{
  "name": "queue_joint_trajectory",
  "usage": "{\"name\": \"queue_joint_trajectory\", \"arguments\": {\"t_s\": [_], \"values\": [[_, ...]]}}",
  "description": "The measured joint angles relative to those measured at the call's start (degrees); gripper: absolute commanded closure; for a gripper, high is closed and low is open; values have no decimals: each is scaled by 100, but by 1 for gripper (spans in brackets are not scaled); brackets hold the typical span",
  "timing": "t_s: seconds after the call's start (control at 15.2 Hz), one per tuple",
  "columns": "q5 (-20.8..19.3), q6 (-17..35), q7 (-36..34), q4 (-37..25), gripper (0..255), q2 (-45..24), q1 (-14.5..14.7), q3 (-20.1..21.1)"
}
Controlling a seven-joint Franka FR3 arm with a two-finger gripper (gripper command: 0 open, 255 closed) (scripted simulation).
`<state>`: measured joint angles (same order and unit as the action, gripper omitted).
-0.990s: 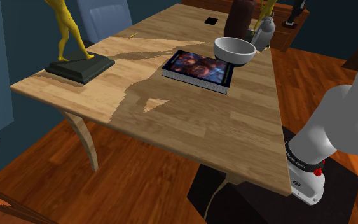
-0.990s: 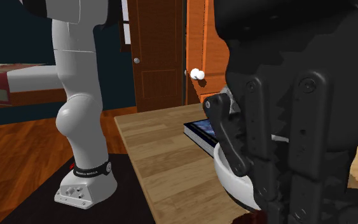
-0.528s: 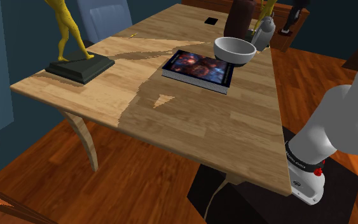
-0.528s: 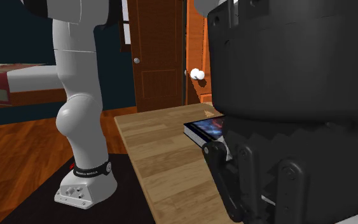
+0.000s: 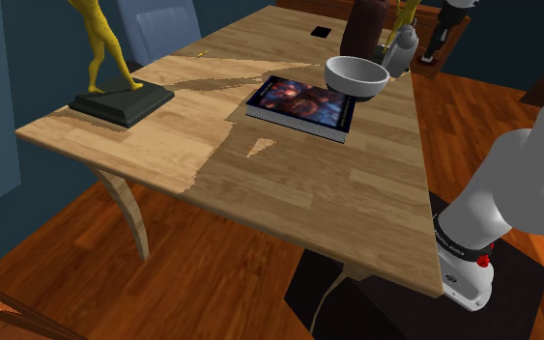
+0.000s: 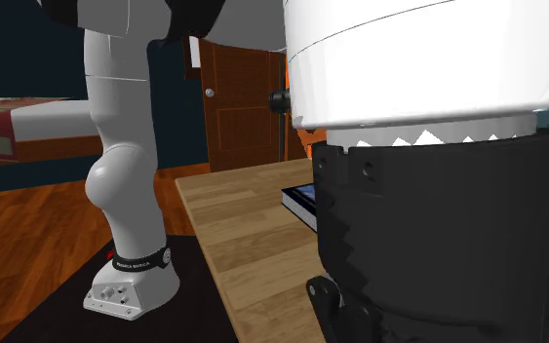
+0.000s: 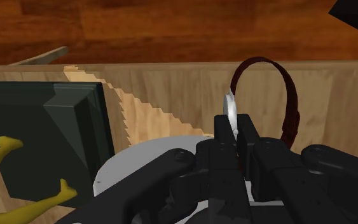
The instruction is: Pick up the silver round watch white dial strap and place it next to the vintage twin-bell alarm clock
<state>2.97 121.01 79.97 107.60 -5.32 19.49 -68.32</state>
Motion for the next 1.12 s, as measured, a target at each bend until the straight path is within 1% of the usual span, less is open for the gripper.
{"name": "queue_joint_trajectory", "arguments": {"t_s": [0.07, 0.13, 0.4, 0.66, 0.86, 1.12], "values": [[86, 63, 60, 34, 255, -75, -43, 13], [61, 146, 42, 128, 255, -48, -23, 10], [328, 422, 205, 313, 255, -278, -149, 89], [427, 712, 263, 576, 255, -348, -179, 133], [726, 896, 464, 653, 255, -592, -366, 270], [859, 1068, 544, 780, 255, -689, -434, 344]]}}
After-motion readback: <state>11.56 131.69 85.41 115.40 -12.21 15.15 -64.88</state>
